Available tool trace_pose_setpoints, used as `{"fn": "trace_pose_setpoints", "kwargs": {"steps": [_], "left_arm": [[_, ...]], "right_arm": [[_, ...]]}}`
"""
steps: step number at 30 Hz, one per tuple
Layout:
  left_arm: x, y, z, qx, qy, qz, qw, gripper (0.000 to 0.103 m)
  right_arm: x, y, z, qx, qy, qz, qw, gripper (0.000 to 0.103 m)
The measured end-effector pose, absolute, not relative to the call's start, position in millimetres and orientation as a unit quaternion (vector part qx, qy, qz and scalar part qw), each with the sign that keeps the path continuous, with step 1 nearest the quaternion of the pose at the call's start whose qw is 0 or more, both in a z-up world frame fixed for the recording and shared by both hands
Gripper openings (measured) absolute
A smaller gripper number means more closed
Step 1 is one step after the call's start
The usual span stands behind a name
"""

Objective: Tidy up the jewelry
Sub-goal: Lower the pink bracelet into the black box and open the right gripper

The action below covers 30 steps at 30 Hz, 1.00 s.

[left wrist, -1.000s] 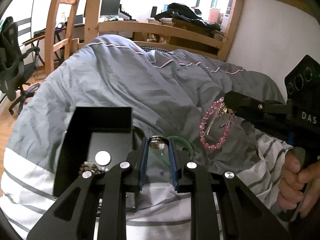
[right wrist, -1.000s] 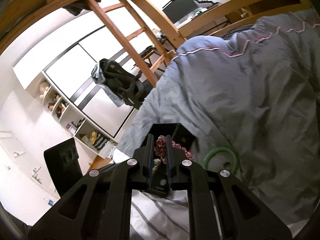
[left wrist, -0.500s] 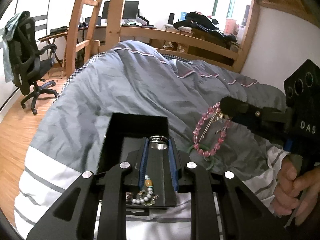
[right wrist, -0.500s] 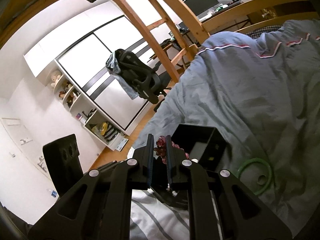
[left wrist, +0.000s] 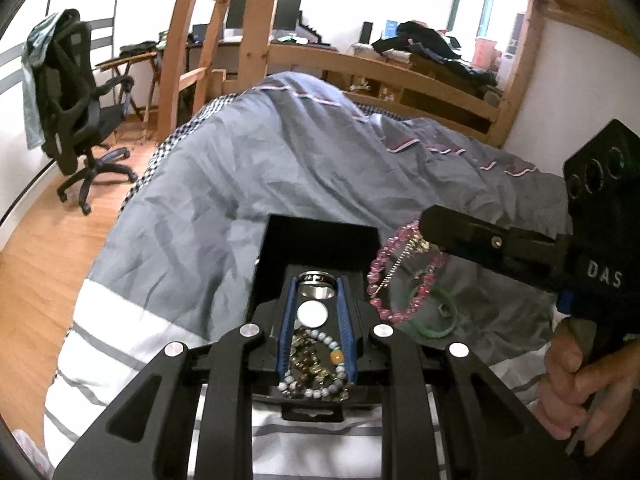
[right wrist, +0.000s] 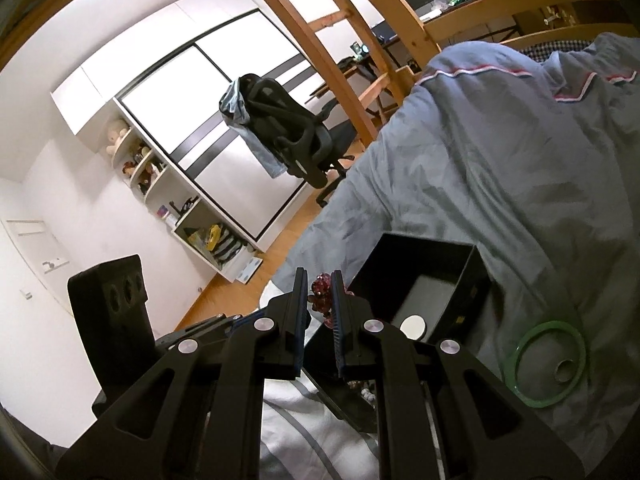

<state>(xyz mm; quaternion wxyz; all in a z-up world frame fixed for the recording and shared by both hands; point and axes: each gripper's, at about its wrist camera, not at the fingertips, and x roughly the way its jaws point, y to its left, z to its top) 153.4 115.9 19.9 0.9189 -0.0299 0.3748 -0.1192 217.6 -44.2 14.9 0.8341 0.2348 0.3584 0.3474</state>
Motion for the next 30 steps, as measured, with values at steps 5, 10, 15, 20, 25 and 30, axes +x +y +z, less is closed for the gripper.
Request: {"fn": "trace_pose_setpoints", "kwargs": {"steps": [5,10,15,20,25,30], "left_arm": [[162,121,5,-0.039,0.407,-0.088,0.908,0.020],[163,122,0,-0.044,0.418,-0.083,0.903,0.020],[164,127,-4,-0.054,0.428,-0.071,0.899,0.020],[163,133,0,-0.064,0.416,-0.053,0.906,0.036],[157,136,11,-0.071,0.378,-0.039,0.922,0.085],[153,128,17,-0.073,0.355,-0.054,0.930,0.096]], "right_arm": [[221,-41,1,0.238,0.378,0.337,0.829,0.012],[223,-35,-11,0.236,0.394,0.335,0.823,0.012],[223,-31,-22,0.238,0.408,0.330,0.817,0.014],[226,-34,-26,0.245,0.415,0.323,0.815,0.027],[221,-49,-15,0.258,0.389,0.301,0.832,0.086],[213,-72,3,0.206,0.374,0.213,0.879,0.099]]}}
